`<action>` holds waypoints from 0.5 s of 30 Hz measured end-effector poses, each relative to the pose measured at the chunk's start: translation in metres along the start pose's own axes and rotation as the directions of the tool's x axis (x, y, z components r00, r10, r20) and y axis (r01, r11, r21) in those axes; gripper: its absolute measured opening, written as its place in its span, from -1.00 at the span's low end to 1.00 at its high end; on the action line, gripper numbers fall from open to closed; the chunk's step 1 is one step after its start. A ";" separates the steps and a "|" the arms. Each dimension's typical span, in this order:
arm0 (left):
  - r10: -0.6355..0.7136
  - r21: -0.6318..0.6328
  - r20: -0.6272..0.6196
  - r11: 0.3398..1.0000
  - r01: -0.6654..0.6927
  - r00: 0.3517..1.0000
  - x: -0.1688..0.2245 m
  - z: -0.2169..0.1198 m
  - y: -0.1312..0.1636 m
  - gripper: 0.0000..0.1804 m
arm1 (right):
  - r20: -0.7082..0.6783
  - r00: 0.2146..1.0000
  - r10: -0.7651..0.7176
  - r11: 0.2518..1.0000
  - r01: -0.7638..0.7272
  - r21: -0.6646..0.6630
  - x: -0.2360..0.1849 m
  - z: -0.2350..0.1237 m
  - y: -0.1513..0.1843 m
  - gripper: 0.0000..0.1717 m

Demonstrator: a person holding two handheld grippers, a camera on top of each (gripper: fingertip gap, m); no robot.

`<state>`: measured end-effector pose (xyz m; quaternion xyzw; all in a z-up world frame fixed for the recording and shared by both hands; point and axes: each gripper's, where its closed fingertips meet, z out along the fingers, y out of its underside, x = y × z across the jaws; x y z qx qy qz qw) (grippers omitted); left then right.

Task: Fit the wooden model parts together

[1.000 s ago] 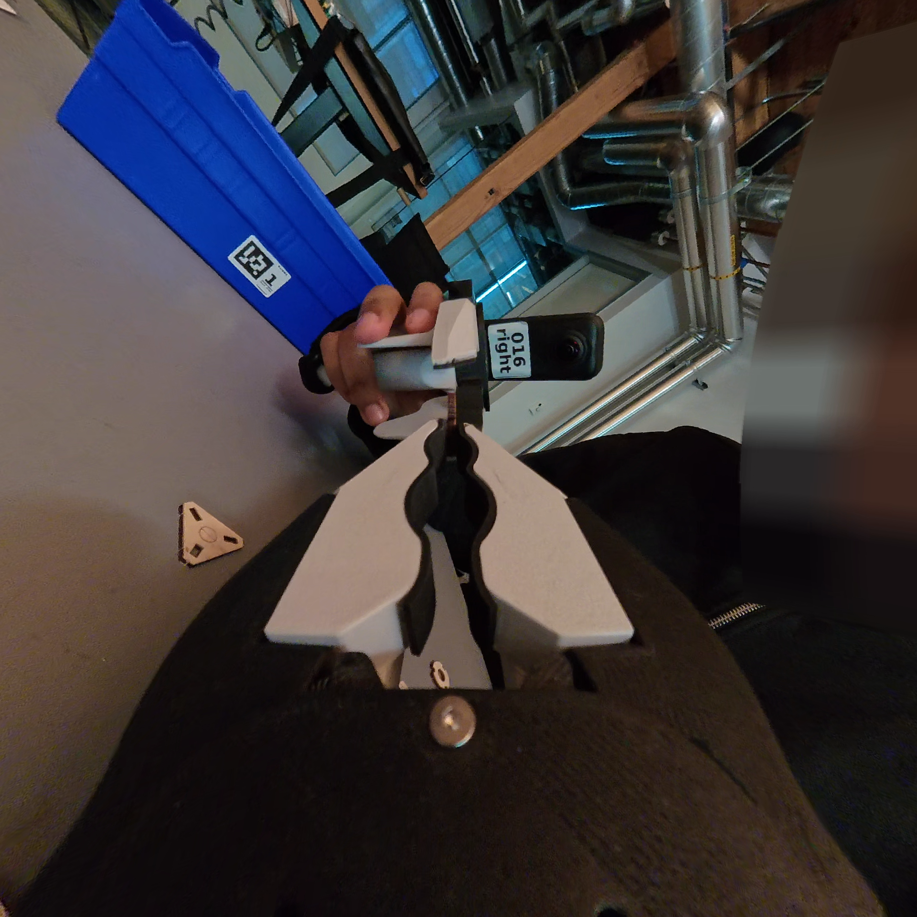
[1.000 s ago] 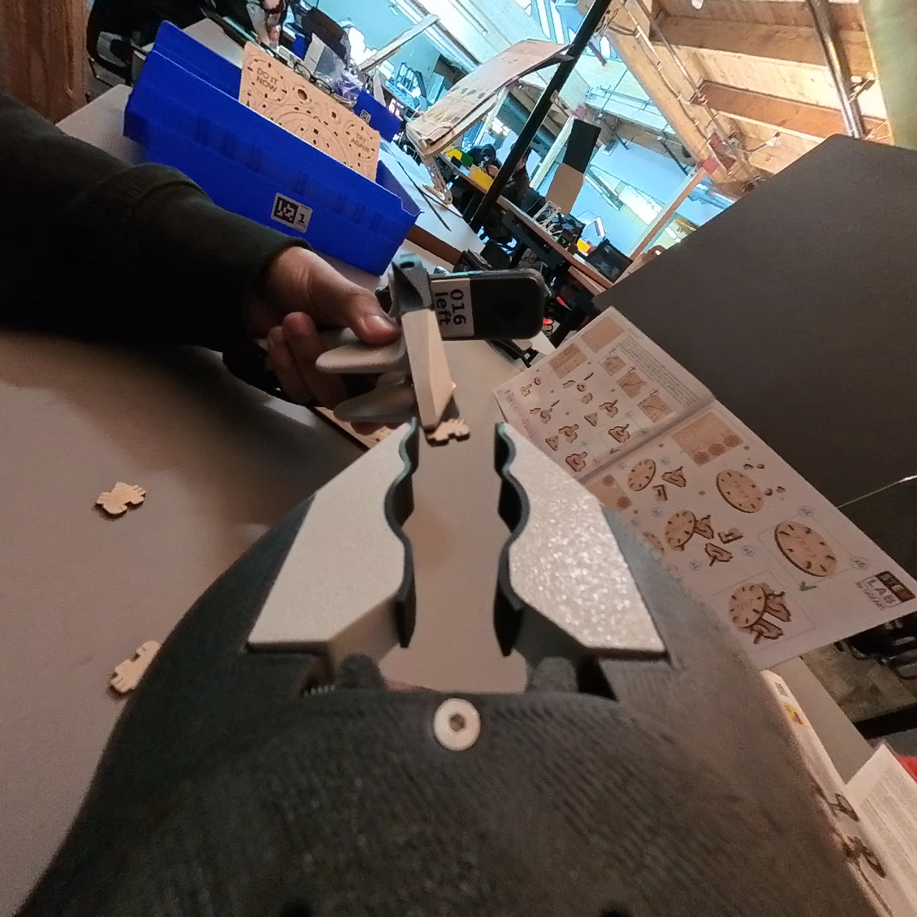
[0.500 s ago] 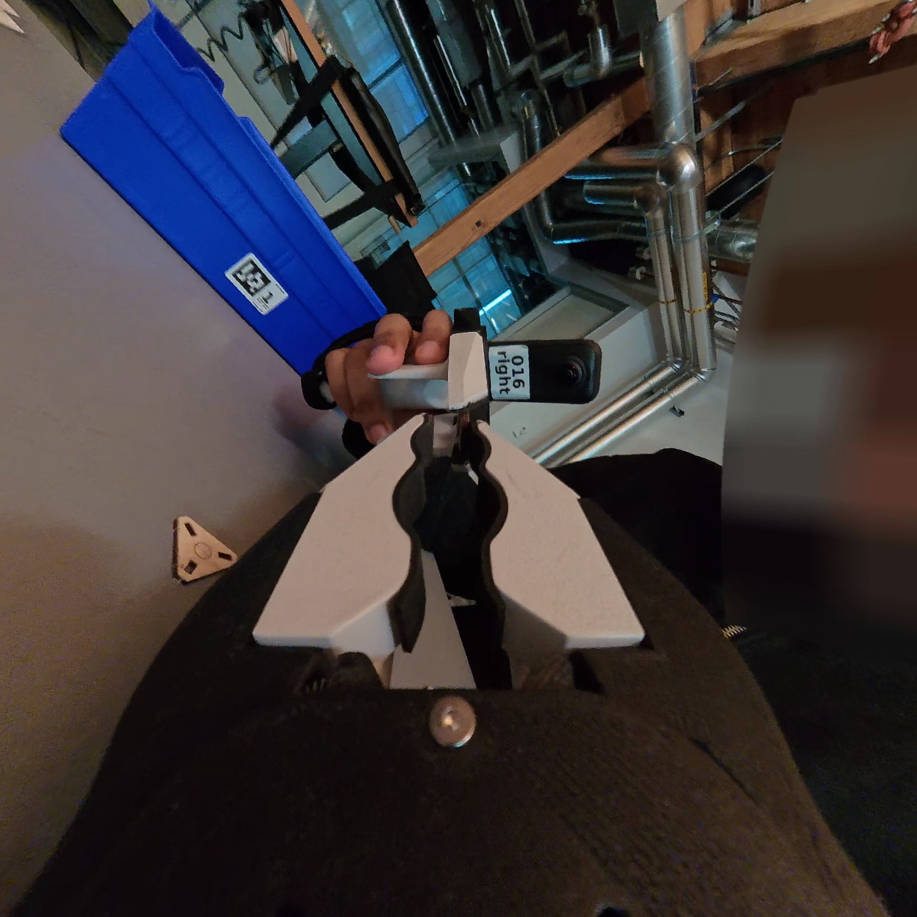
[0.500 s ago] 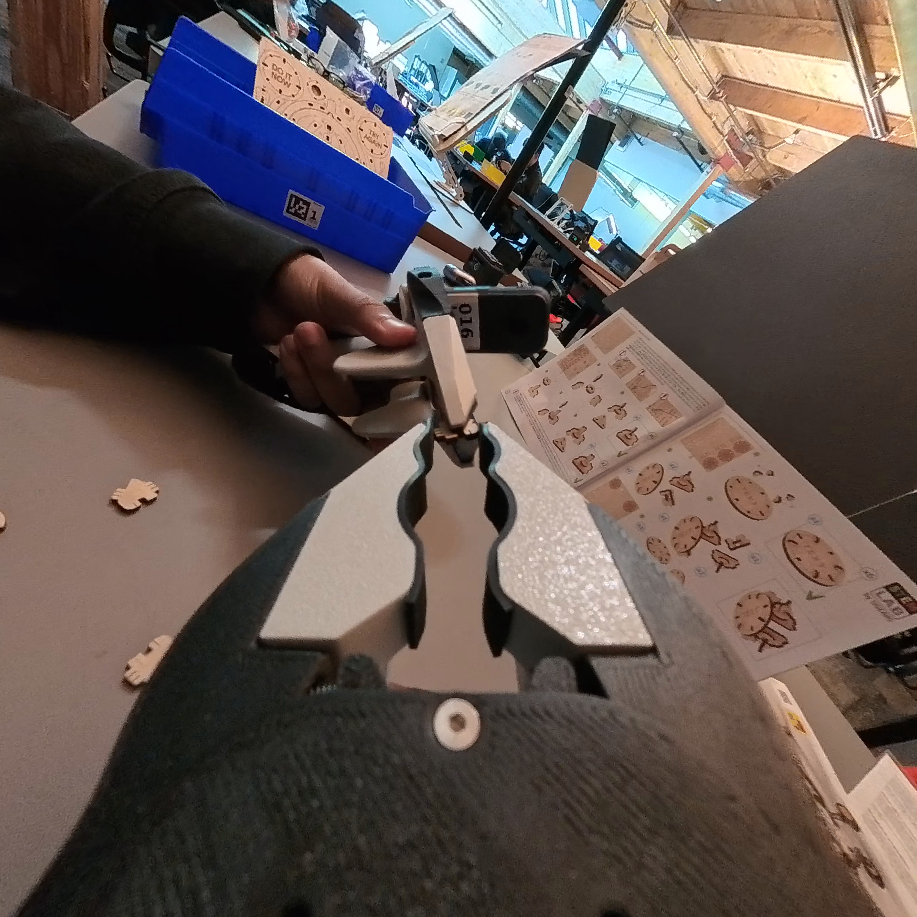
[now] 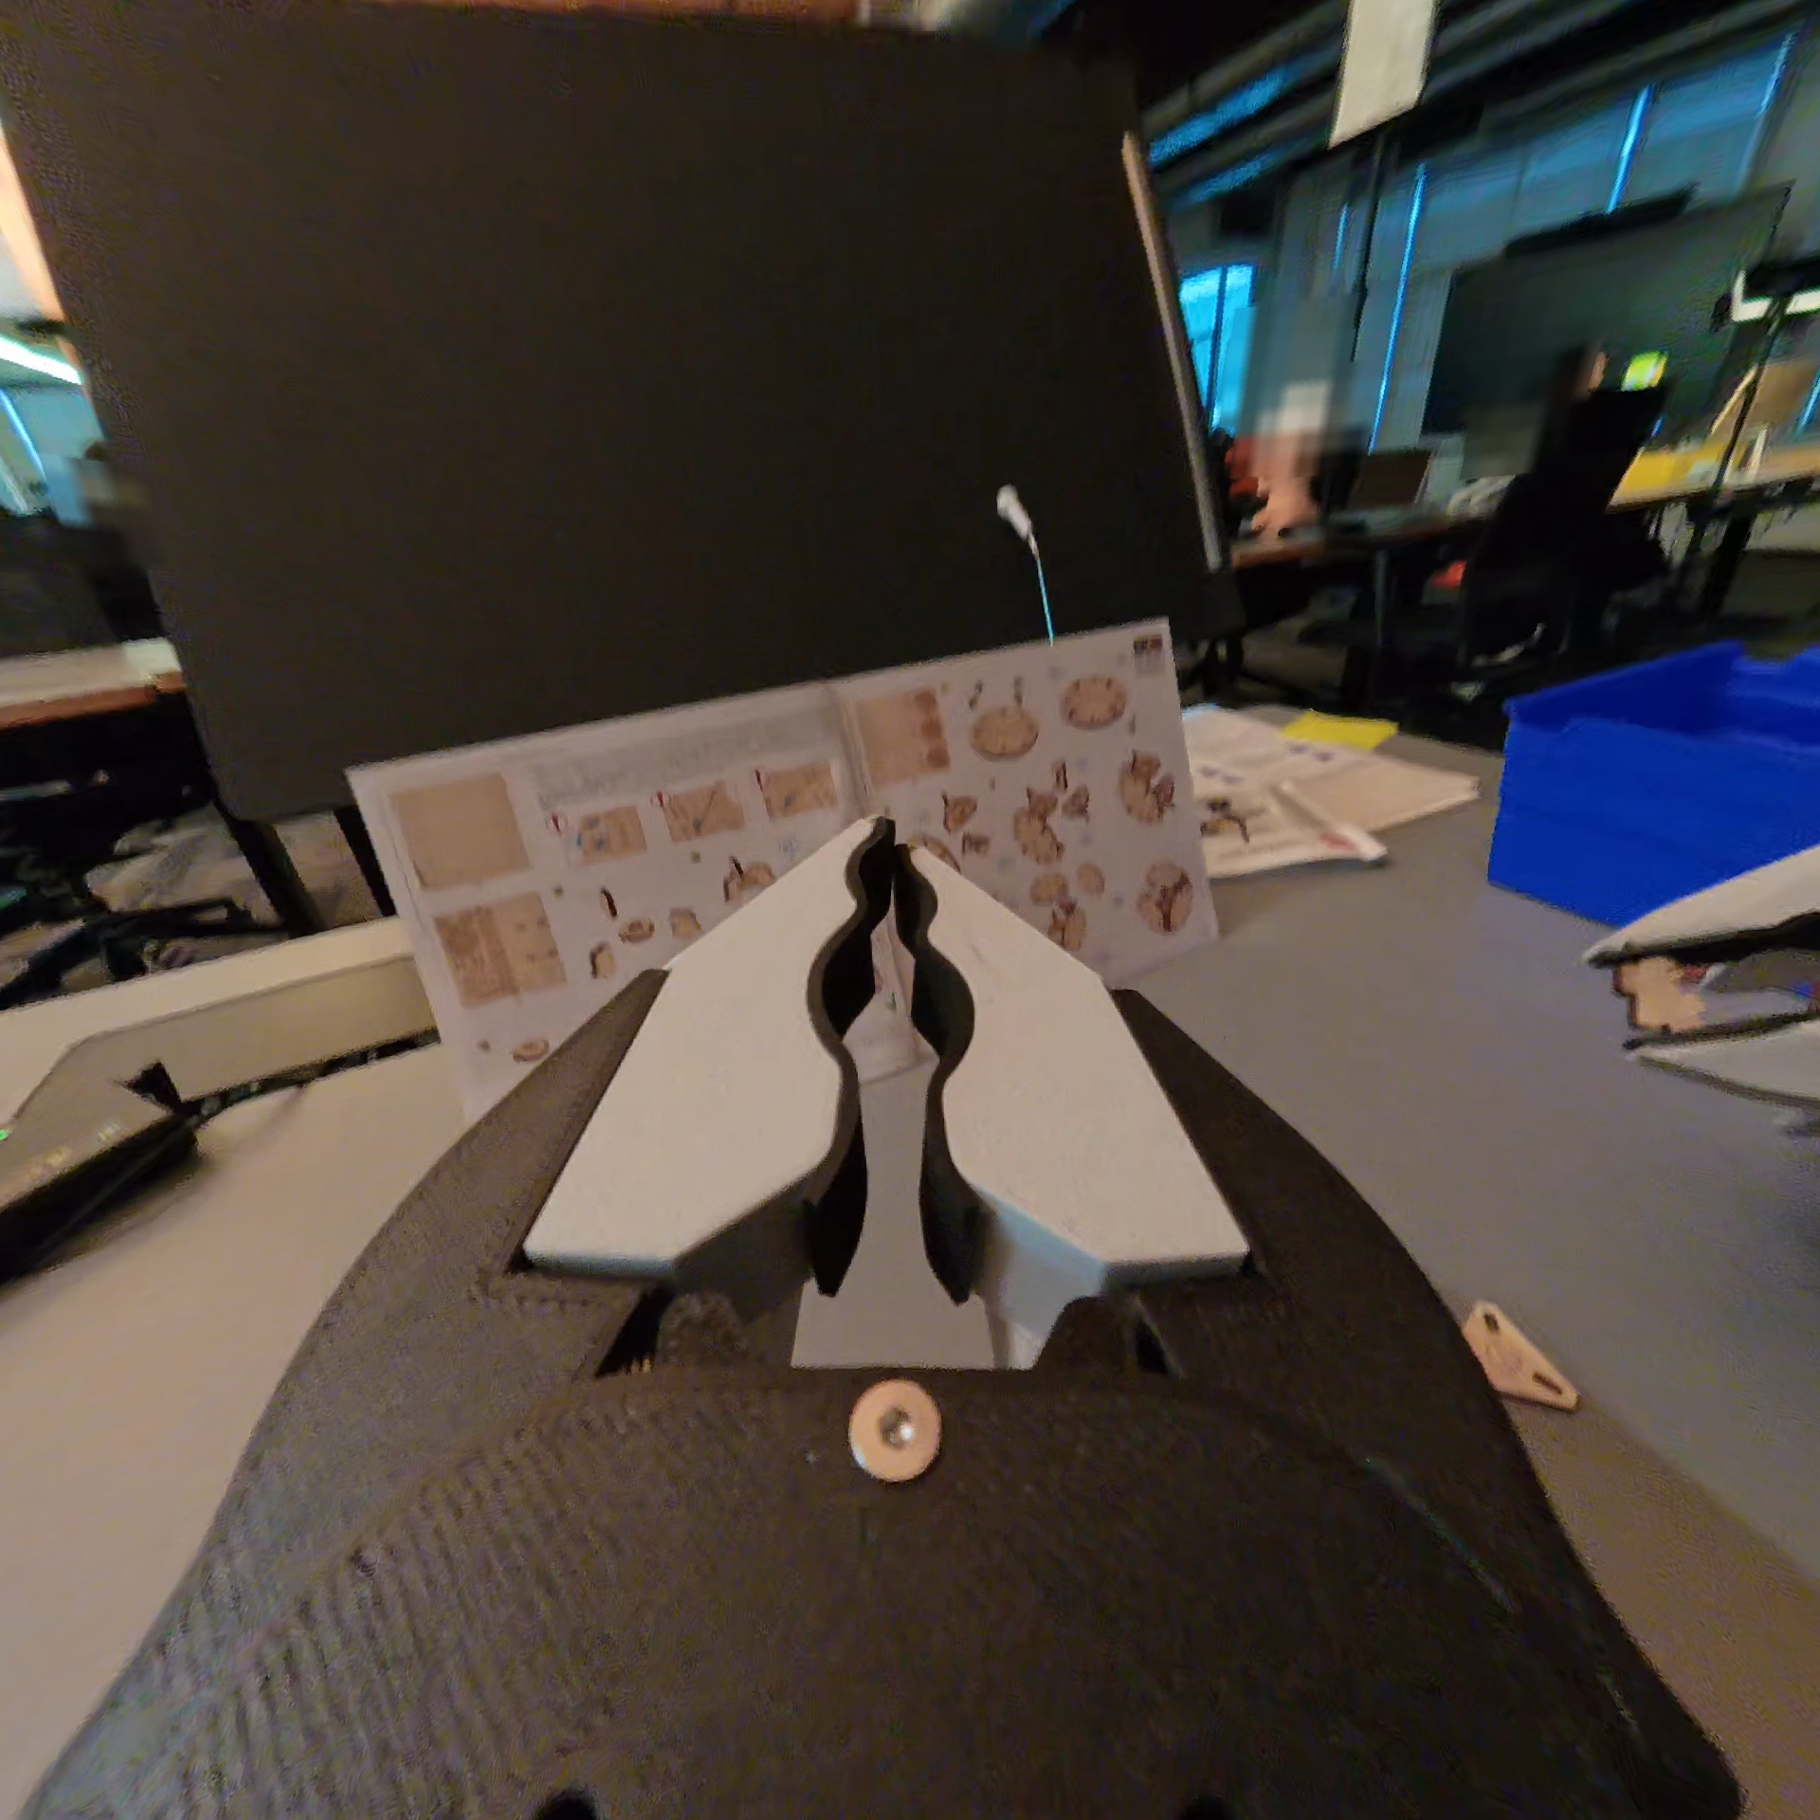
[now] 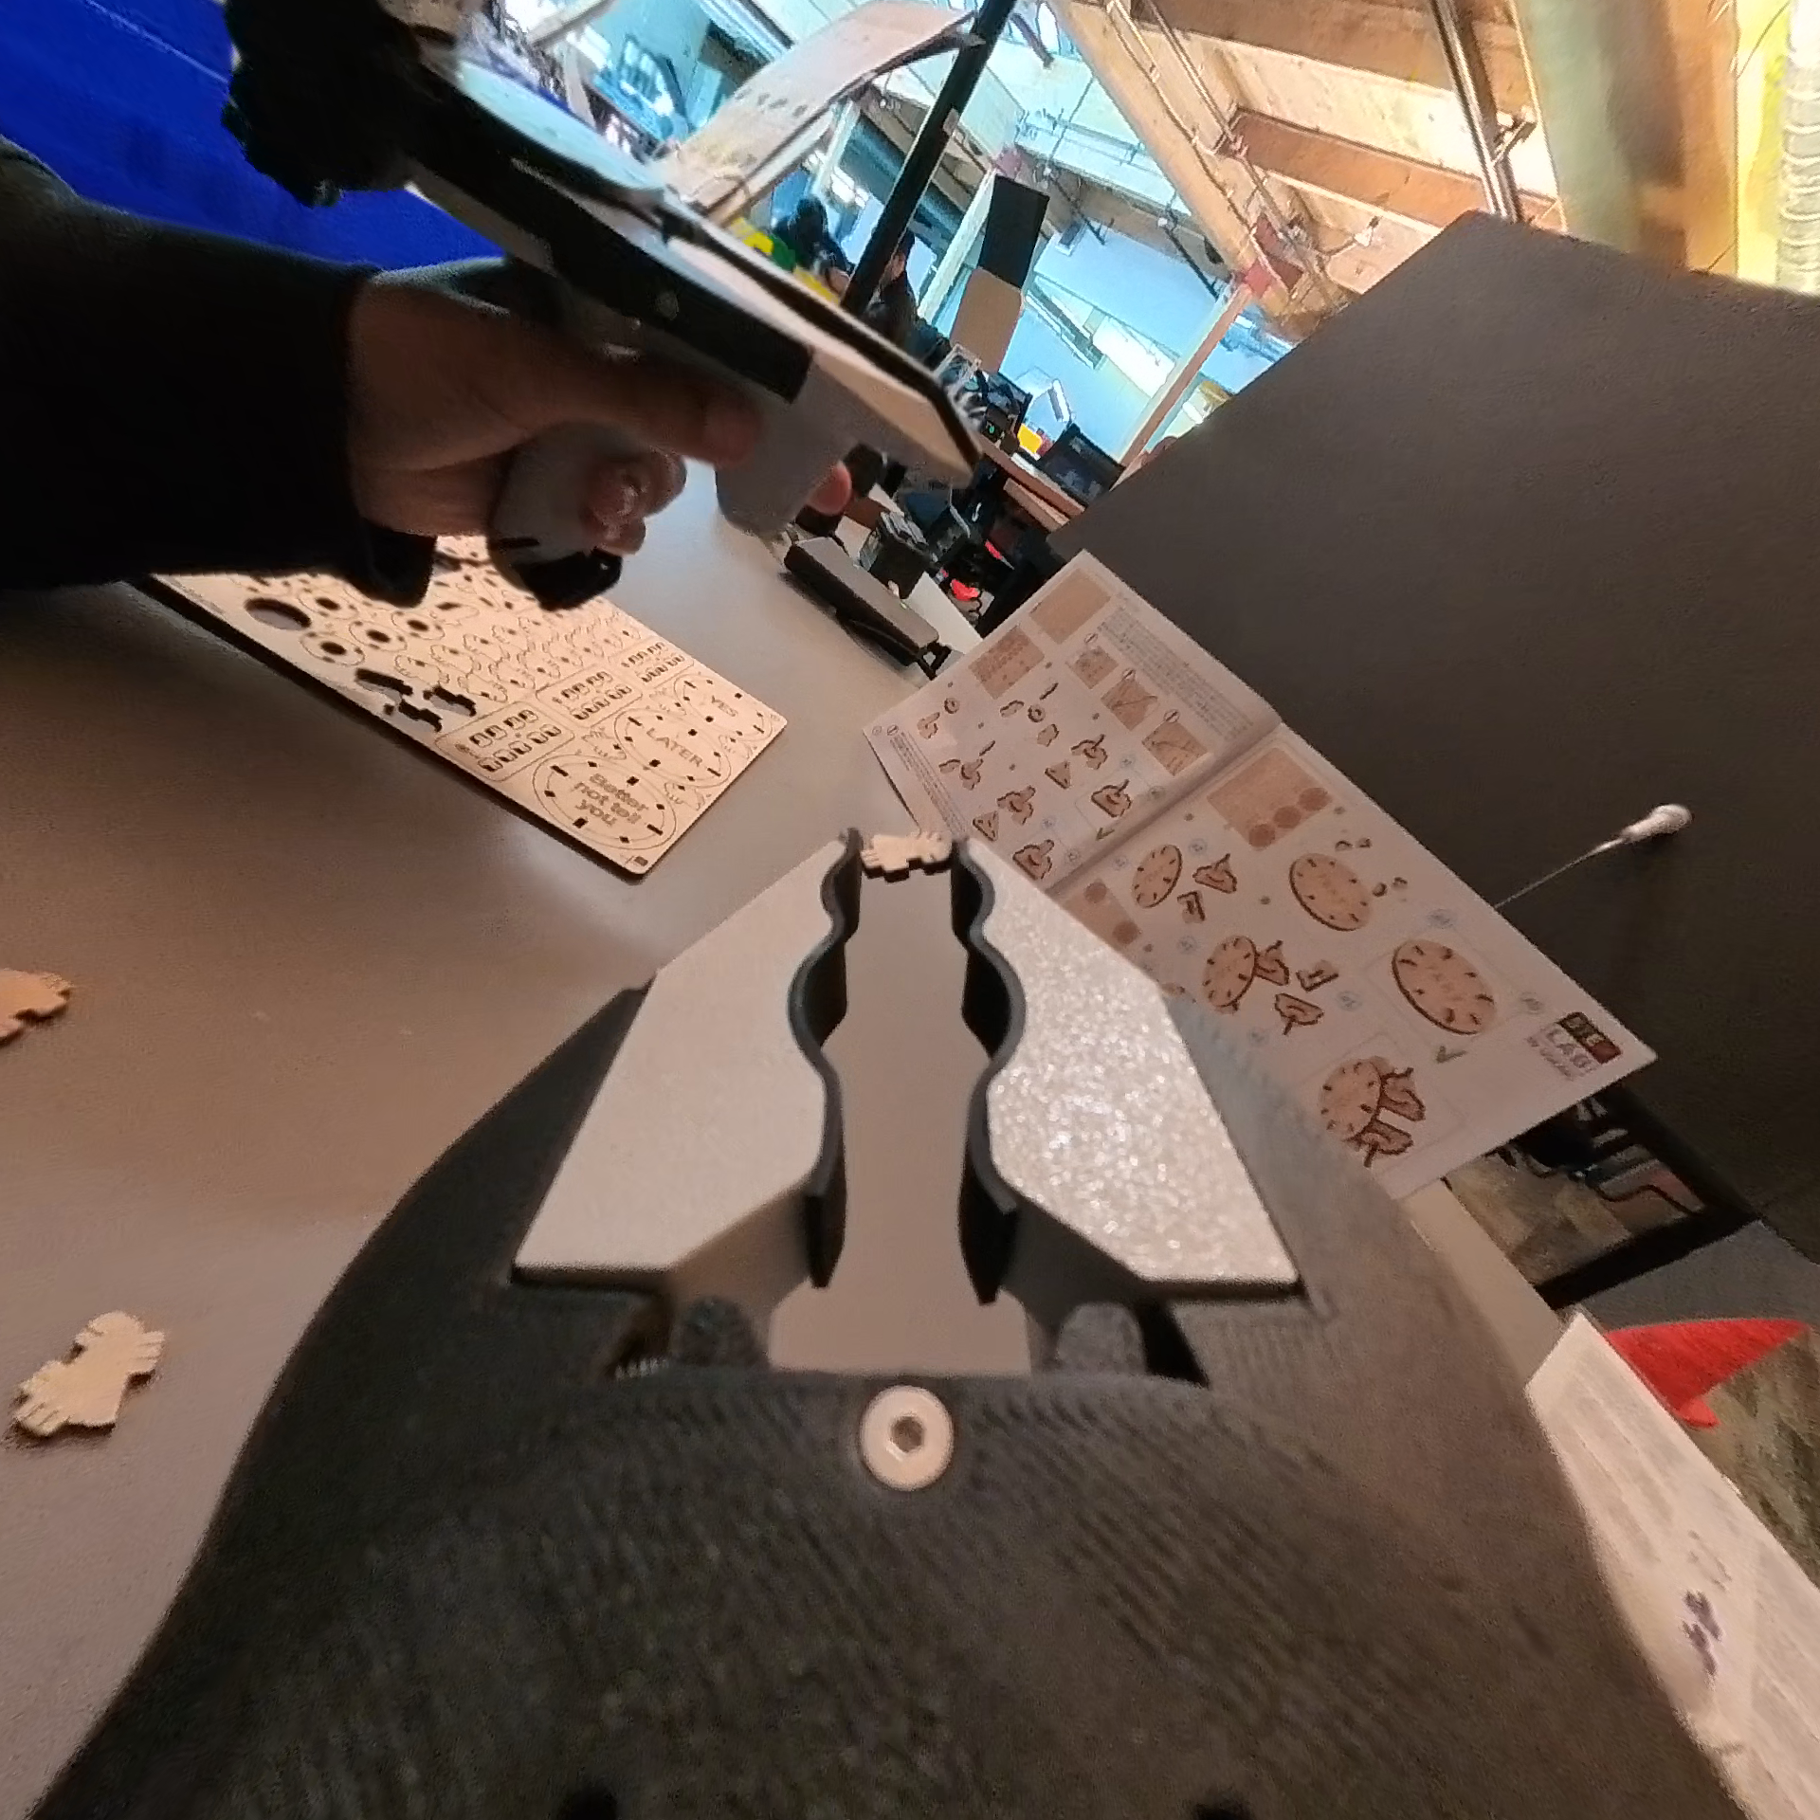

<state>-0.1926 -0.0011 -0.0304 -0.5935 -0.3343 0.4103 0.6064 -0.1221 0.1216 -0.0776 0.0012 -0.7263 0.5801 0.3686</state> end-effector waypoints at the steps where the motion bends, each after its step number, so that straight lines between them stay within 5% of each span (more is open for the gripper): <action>1: 0.010 -0.041 -0.030 0.999 -0.011 0.999 0.005 0.004 0.010 -1.00 | 0.000 1.000 0.002 1.000 -0.002 -0.006 0.000 0.001 0.002 -0.82; 5: 0.075 -0.128 -0.184 0.987 -0.100 0.980 0.031 0.011 0.035 -1.00 | -0.029 0.998 0.048 0.999 -0.049 -0.023 0.006 0.002 0.005 -0.82; 9: 0.198 -0.043 0.014 0.979 -0.197 0.980 0.024 0.008 0.026 -1.00 | -0.023 0.993 0.114 0.993 -0.115 -0.021 0.007 0.004 0.006 -0.82; 10: 0.140 -0.040 -0.001 0.989 -0.140 0.990 0.030 0.007 0.025 -1.00 | -0.024 0.992 0.120 0.992 -0.120 -0.024 0.007 0.004 0.006 -0.82; 13: -0.110 -0.124 -0.213 0.989 0.085 0.971 0.064 0.005 0.030 -0.45 | -0.028 0.991 0.128 0.991 -0.129 -0.033 0.008 0.005 0.007 -0.82; 15: -0.215 -0.146 -0.275 0.973 0.181 0.937 0.073 0.003 0.028 -0.40 | -0.021 0.991 0.132 0.991 -0.133 -0.033 0.007 0.005 0.007 -0.82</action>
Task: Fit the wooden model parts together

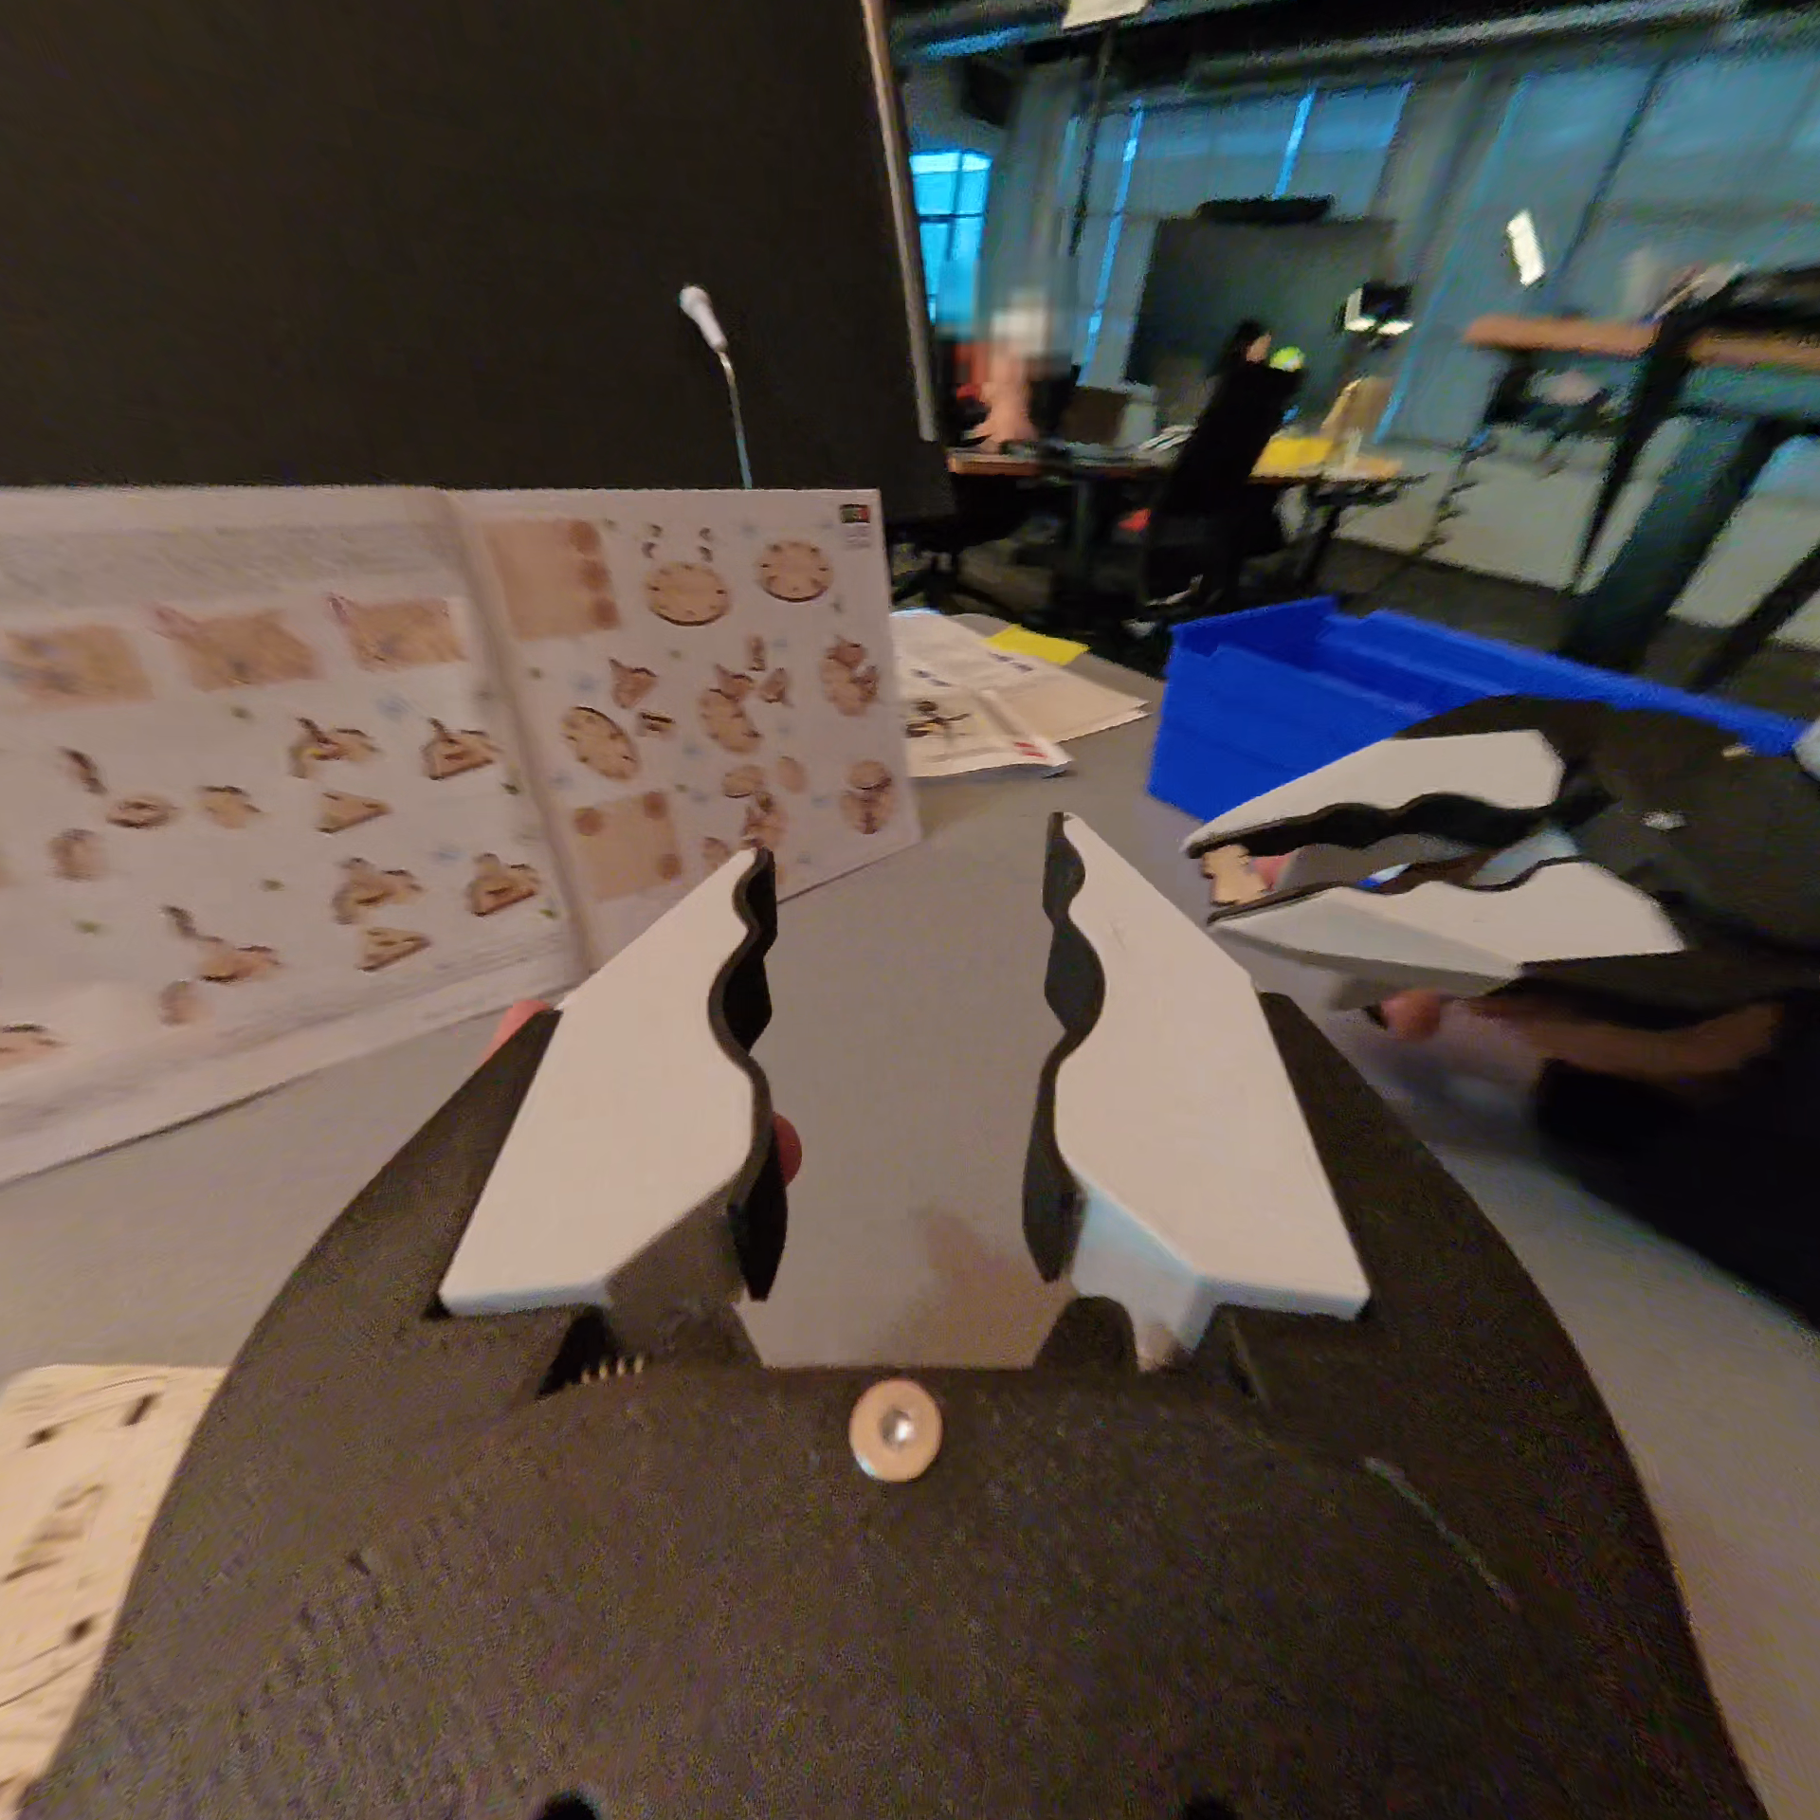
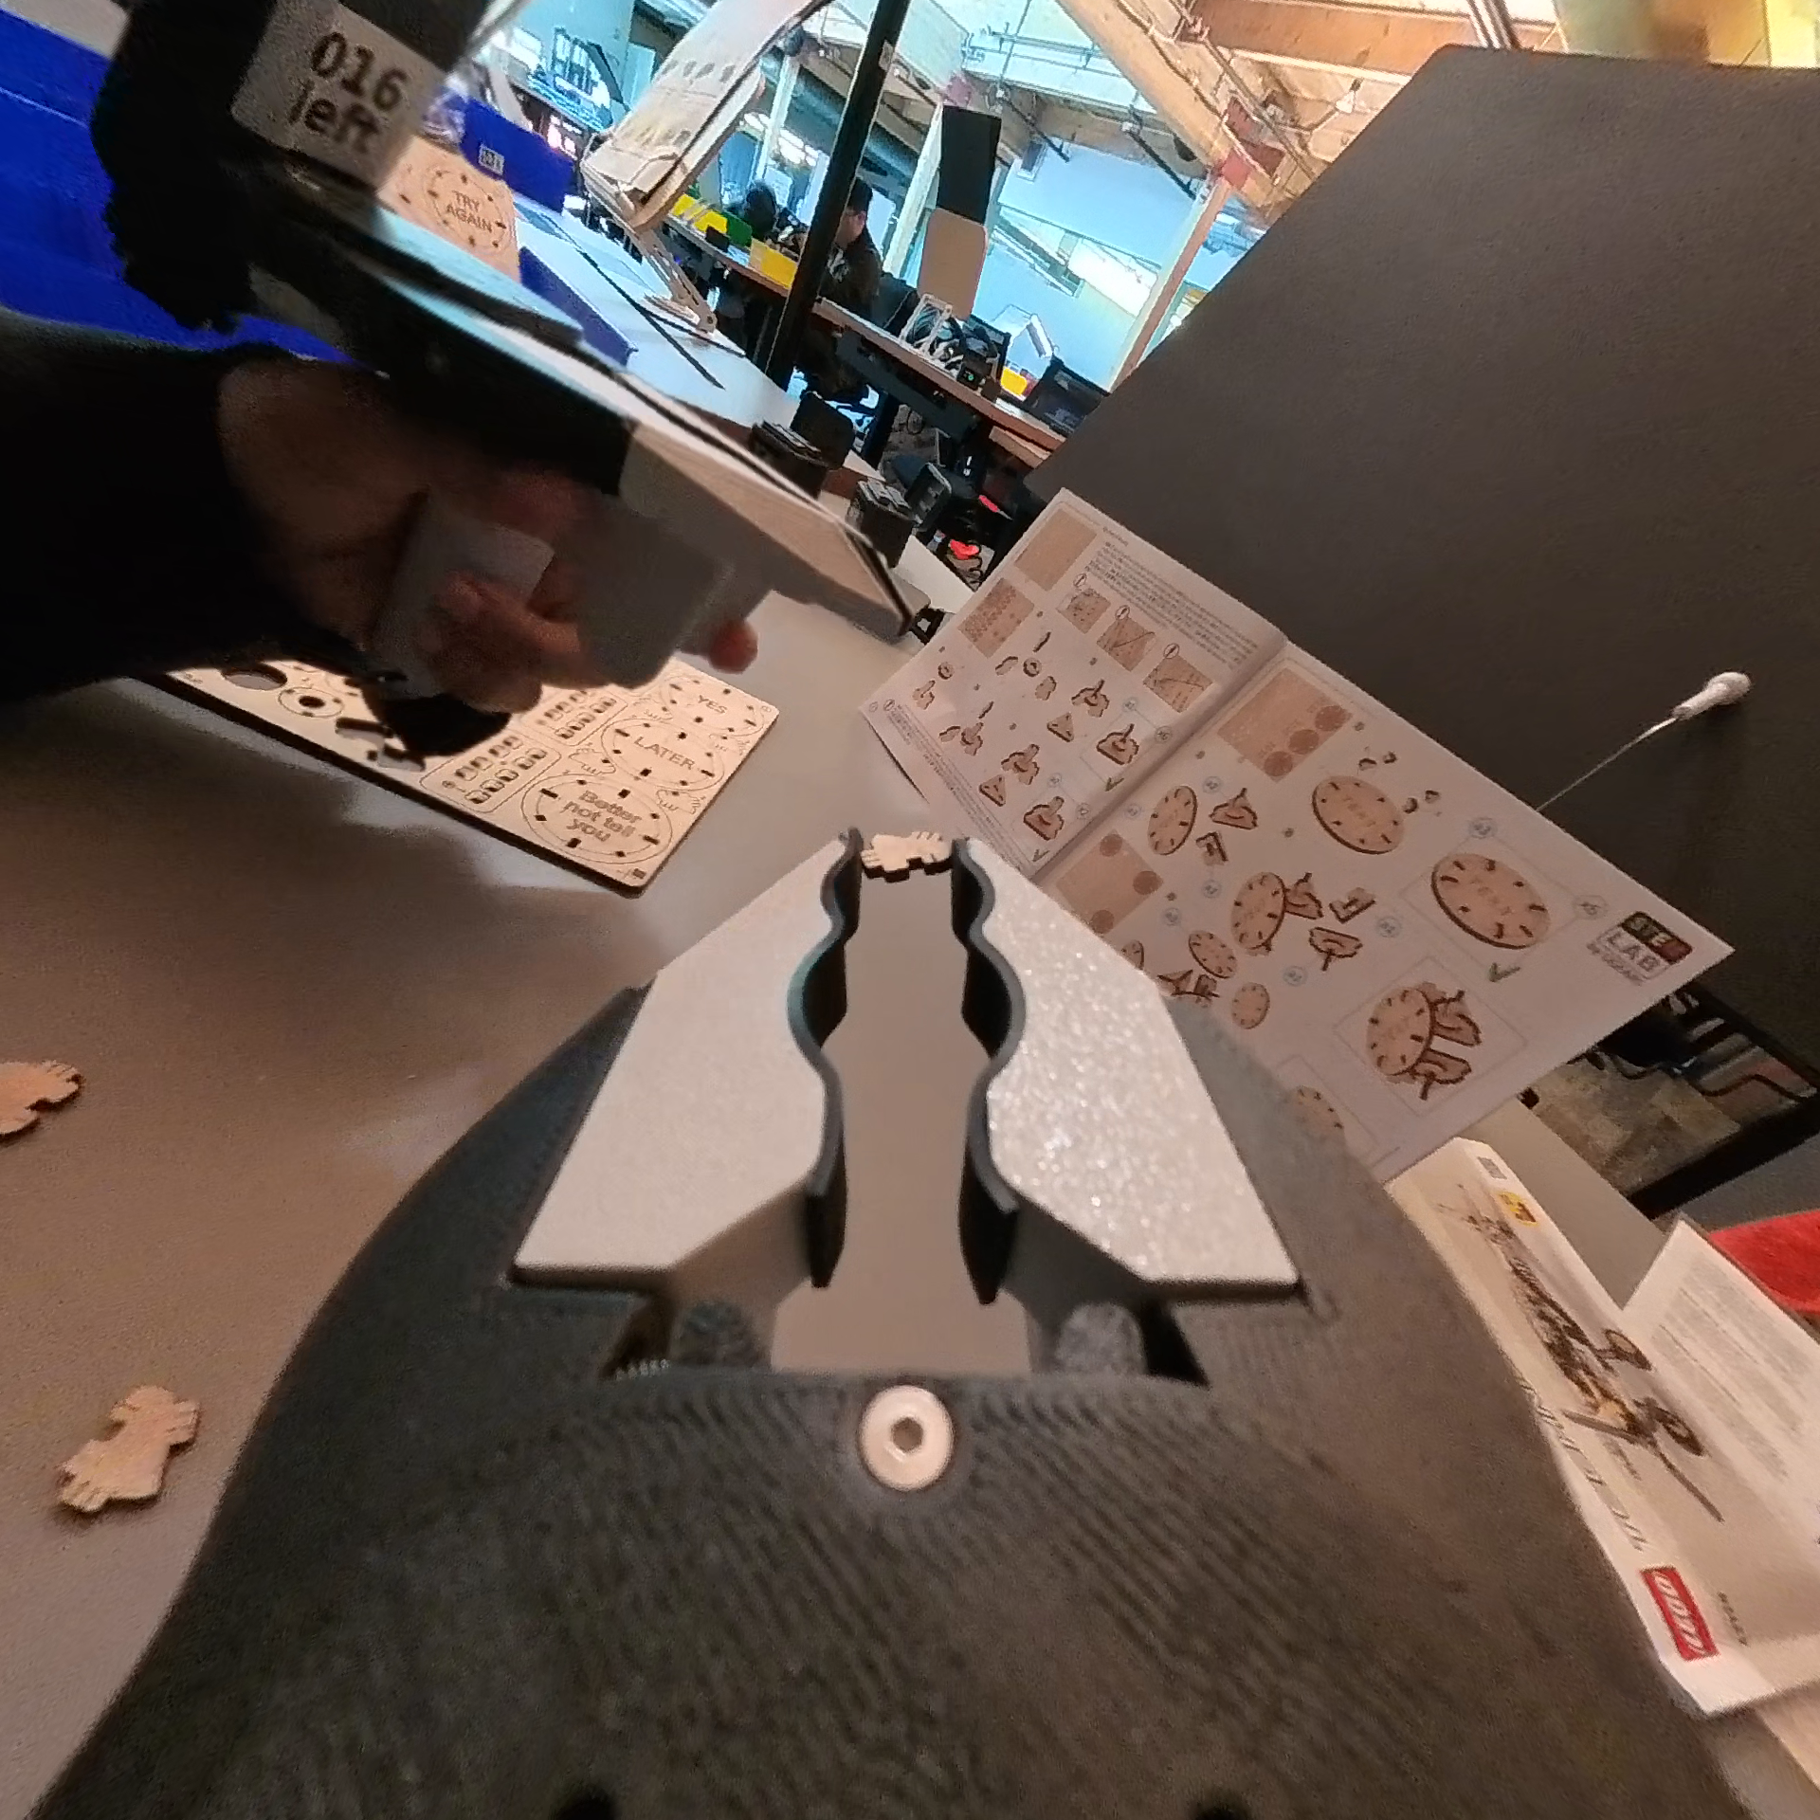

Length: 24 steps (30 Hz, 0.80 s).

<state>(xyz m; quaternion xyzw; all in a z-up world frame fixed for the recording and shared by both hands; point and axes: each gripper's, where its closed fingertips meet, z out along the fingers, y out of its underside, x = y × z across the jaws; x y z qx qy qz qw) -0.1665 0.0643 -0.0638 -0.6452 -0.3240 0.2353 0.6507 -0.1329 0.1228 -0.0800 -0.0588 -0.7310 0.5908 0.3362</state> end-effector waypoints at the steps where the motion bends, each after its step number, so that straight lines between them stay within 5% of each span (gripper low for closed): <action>1: -0.036 -0.005 -0.034 0.999 0.036 0.999 0.004 0.000 0.001 -0.36 | 0.004 1.000 -0.001 1.000 0.001 0.001 -0.001 0.000 0.000 -0.82; 4: -0.155 -0.055 -0.184 0.988 0.147 0.971 0.026 0.002 0.005 -0.11 | 0.028 0.999 -0.015 1.000 0.015 0.014 -0.005 -0.002 -0.003 -0.82; 8: -0.371 -0.217 -0.419 0.927 0.306 0.829 0.068 0.000 0.015 0.17 | 0.052 0.998 -0.036 0.998 0.032 0.062 -0.010 -0.006 -0.013 -0.78; 9: -0.410 -0.239 -0.462 0.911 0.335 0.786 0.074 -0.002 0.015 0.09 | 0.064 0.997 -0.042 0.996 0.037 0.076 -0.012 -0.007 -0.016 -0.76; 11: -0.470 -0.267 -0.529 0.883 0.387 0.707 0.081 -0.007 0.013 -0.39 | 0.059 0.996 -0.064 0.994 0.058 0.091 -0.012 -0.009 -0.021 -0.78; 13: -0.533 -0.286 -0.561 0.843 0.456 0.634 0.080 -0.009 0.010 -0.80 | 0.037 0.994 -0.101 0.991 0.097 0.095 -0.011 -0.012 -0.024 -0.97; 16: -0.615 -0.307 -0.570 0.774 0.553 0.545 0.073 -0.009 0.005 -0.84 | 0.045 0.991 -0.128 0.987 0.122 0.105 -0.015 -0.012 -0.027 -1.00; 20: -0.564 -0.304 -0.509 0.825 0.477 0.651 0.068 -0.004 0.018 -0.77 | 0.005 0.989 -0.147 0.986 0.147 0.082 -0.006 -0.015 -0.026 -0.99; 24: -0.555 -0.302 -0.516 0.831 0.467 0.653 0.073 -0.004 0.019 -0.75 | -0.139 0.989 -0.046 0.999 0.043 -0.021 0.033 -0.033 -0.010 -0.77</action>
